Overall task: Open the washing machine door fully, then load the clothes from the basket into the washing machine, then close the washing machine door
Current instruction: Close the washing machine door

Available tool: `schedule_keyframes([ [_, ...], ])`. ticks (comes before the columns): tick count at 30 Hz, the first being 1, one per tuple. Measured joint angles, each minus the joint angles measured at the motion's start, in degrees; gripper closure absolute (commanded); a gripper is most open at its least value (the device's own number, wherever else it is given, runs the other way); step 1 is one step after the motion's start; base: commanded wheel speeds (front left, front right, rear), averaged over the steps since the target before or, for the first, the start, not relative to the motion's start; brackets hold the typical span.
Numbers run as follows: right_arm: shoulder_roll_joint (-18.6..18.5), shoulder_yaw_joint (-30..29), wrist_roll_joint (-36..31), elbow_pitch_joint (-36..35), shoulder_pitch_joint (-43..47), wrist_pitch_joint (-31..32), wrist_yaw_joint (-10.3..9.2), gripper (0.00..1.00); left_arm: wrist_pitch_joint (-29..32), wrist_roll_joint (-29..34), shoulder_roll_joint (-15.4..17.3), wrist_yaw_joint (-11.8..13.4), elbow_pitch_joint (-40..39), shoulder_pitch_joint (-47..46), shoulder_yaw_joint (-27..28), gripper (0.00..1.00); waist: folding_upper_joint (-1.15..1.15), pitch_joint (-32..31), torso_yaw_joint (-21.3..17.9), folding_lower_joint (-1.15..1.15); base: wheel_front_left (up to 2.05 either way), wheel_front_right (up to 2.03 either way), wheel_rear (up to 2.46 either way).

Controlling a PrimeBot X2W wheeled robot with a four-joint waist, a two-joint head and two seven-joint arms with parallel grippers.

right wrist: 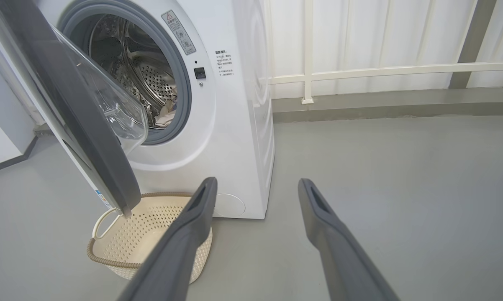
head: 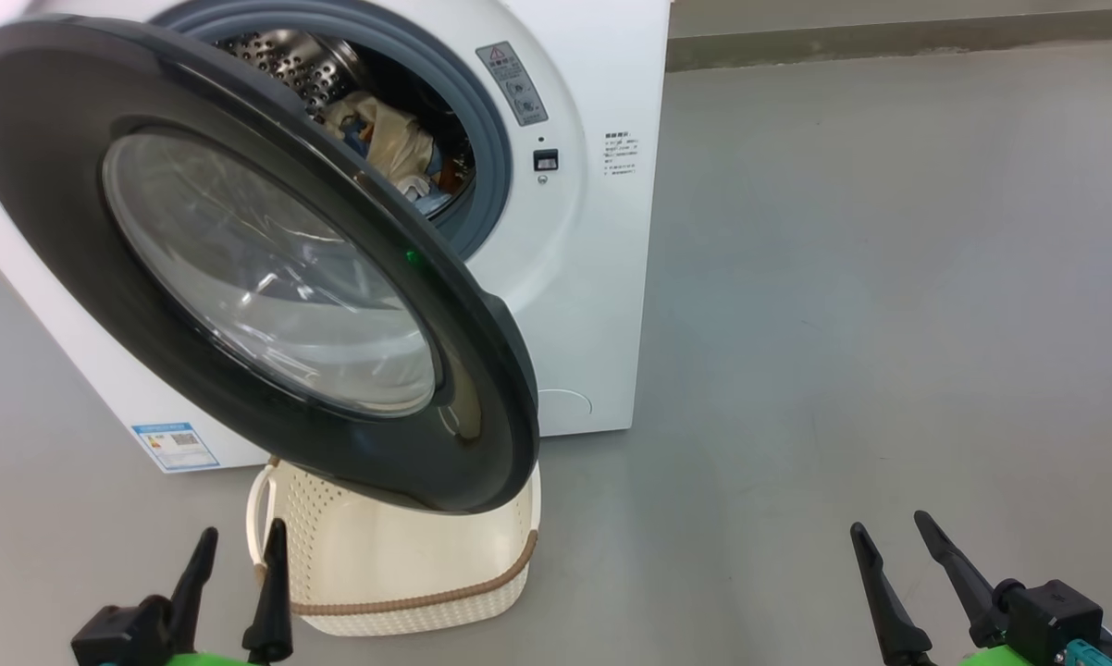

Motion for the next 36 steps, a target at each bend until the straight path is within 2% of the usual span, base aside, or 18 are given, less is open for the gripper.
schedule_keyframes([
  [6, -0.03, -0.01, 0.0, 0.23, 0.0, 0.0, 0.0, 0.0, -0.01, 1.27, -1.36, 0.0, -1.38, 0.48, 0.91, 0.0, 0.0, -0.05, 0.32, 0.0, 0.0, 0.0, 0.0],
  [32, 0.13, -0.33, -0.01, 2.78, 0.0, 0.0, 0.0, 0.0, -0.04, 5.98, -1.3, -0.05, -1.67, 1.55, 1.21, 0.0, 0.0, -0.11, 2.48, 0.0, 0.0, 0.0, 0.0],
  [33, 0.13, -0.35, -0.02, 2.87, 0.0, 0.0, 0.0, 0.16, -0.04, 5.98, -1.3, -0.05, -1.67, 1.55, 1.2, 0.0, 0.0, -0.09, 2.59, 0.0, 0.0, 0.0, 0.0],
  [36, 0.16, -0.41, -0.12, 2.96, -0.01, 0.0, 0.0, 0.78, -0.04, 5.98, -1.3, -0.05, -1.67, 1.56, 1.15, 0.0, 0.0, 0.01, 2.91, 0.0, 0.0, 0.0, 0.0],
])
